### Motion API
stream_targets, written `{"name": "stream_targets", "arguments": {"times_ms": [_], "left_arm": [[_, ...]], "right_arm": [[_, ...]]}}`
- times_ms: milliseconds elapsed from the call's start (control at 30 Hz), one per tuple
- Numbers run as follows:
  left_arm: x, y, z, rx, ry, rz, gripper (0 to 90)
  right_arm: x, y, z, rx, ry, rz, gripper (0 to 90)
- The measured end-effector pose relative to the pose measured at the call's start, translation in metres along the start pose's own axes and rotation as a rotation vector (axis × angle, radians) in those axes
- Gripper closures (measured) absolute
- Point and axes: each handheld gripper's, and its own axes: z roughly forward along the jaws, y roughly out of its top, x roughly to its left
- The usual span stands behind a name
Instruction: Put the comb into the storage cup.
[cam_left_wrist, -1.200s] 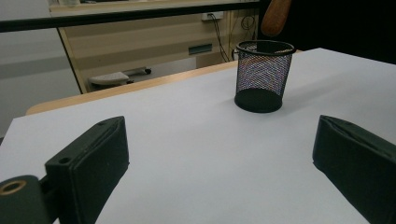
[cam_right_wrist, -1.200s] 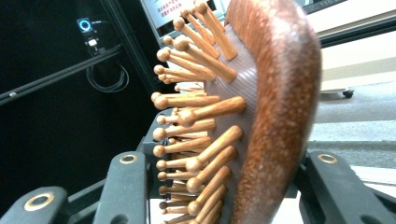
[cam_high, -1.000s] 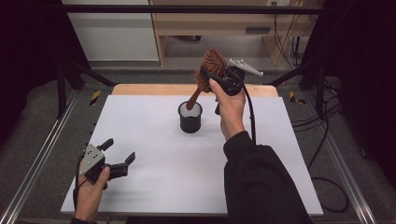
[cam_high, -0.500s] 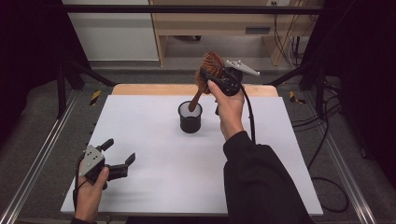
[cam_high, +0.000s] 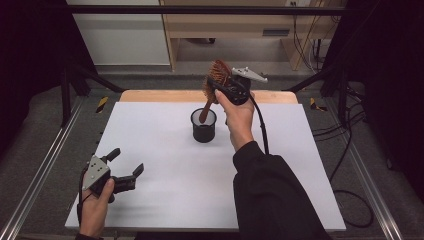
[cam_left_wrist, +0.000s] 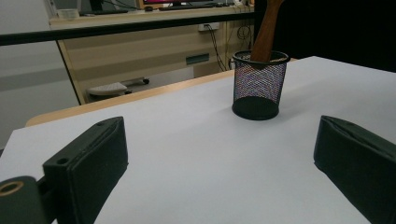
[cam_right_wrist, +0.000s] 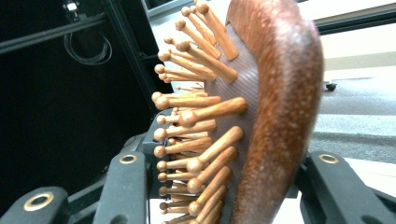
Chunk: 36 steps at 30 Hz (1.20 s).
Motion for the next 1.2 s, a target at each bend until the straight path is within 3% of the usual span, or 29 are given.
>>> {"name": "stream_targets", "arguments": {"times_ms": [400,1200], "left_arm": [[0.0,-0.001,0.001,0.006,0.002,0.0,3.0],[-0.001,-0.001,0.002,0.012,-0.004,0.002,3.0]], "right_arm": [[0.008,-0.012,0.009,0.049,0.013,-0.053,51.1],[0.008,-0.031,0.024,0.093,0.025,-0.048,50.8]]}}
